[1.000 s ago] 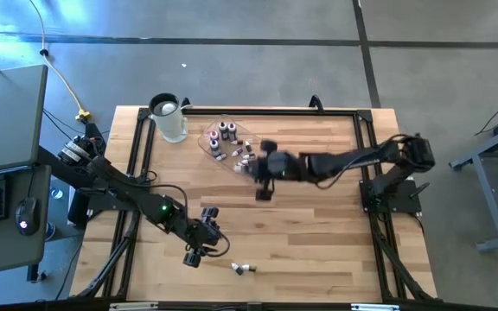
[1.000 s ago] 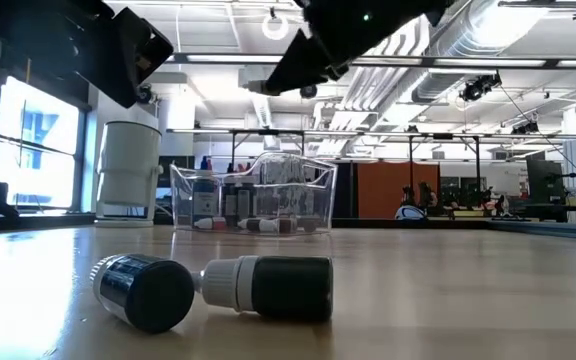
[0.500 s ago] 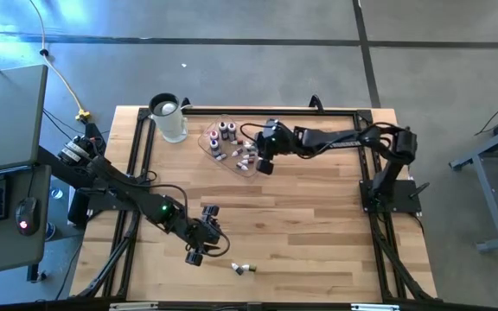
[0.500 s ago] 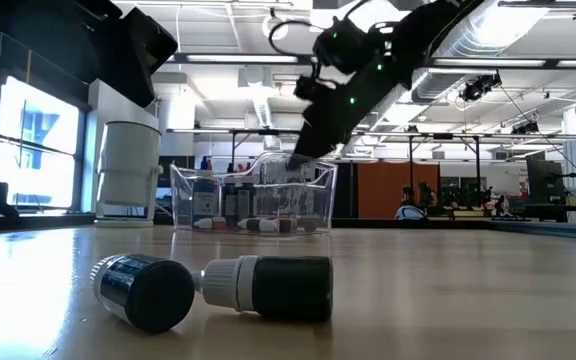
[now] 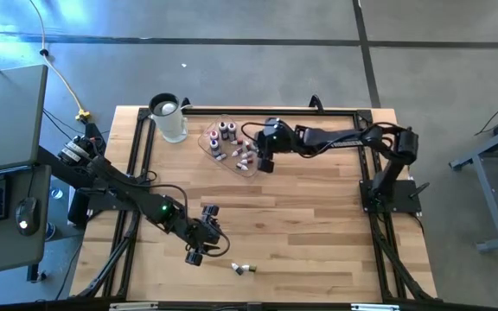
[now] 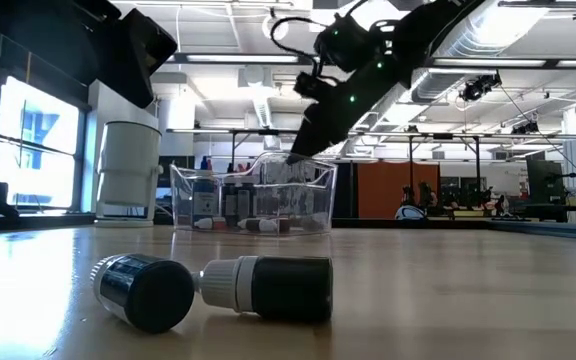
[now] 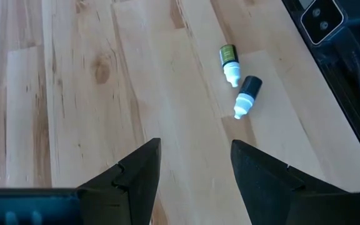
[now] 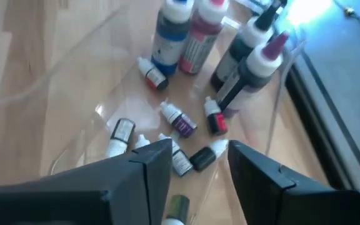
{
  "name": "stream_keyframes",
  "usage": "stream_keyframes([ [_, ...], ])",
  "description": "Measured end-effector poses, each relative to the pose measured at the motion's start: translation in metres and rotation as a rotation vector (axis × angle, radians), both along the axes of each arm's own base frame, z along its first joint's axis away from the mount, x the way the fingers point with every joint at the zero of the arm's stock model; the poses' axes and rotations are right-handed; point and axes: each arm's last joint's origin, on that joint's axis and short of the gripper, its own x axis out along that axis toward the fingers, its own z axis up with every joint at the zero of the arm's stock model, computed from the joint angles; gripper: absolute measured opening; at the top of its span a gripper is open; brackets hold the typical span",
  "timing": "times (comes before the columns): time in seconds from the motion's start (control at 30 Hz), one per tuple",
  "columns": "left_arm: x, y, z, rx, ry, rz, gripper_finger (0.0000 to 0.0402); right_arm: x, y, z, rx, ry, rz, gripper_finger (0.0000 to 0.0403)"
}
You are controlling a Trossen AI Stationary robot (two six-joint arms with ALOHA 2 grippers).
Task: Pick & Place food coloring
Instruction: Put the small black food coloring bottle into the bin
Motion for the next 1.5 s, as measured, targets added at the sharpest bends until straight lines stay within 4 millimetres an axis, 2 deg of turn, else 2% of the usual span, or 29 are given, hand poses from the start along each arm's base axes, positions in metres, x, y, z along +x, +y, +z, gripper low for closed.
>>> stream_keyframes([
  [0.1,0.0,0.0,0.0,-0.005,-0.004,0.004,0.0192,-0.003,0.006,0.015,-0.012,-0.038,0.011,0.0155],
  [0.2,0.0,0.0,0.0,-0.033,0.004,0.034,0.0192,-0.009,0.023,0.039,-0.022,-0.091,0.049,0.0156],
  [0.37,0.0,0.0,0.0,-0.064,0.015,0.059,0.0192,-0.028,0.068,0.082,0.056,-0.186,0.121,0.0144],
  [0.47,0.0,0.0,0.0,-0.063,0.013,0.057,0.0192,-0.04,0.102,0.092,0.146,-0.169,0.179,0.0134],
  [0.57,0.004,-0.002,-0.008,-0.027,0.025,0.032,0.0192,-0.049,0.137,0.087,0.181,-0.077,0.227,0.0126],
  [0.7,0.015,-0.012,-0.021,-0.018,0.003,-0.099,0.0192,-0.058,0.178,0.065,0.175,0.003,0.285,0.0118],
  [0.9,0.038,-0.03,-0.048,-0.047,-0.099,-0.278,0.0192,-0.075,0.213,0.023,0.202,-0.058,0.32,0.0118],
  [1.07,0.05,-0.039,-0.072,-0.091,-0.113,-0.291,0.0192,-0.088,0.22,-0.003,0.24,-0.111,0.348,0.0117],
  [1.23,0.057,-0.043,-0.097,-0.126,-0.095,-0.262,0.0192,-0.096,0.216,-0.02,0.242,-0.131,0.348,0.0118],
  [1.37,0.061,-0.045,-0.109,-0.152,-0.084,-0.23,0.019,-0.096,0.214,-0.022,0.244,-0.133,0.343,0.0117],
  [1.5,0.063,-0.045,-0.114,-0.155,-0.094,-0.182,0.0165,-0.097,0.214,-0.023,0.248,-0.126,0.354,0.0118],
])
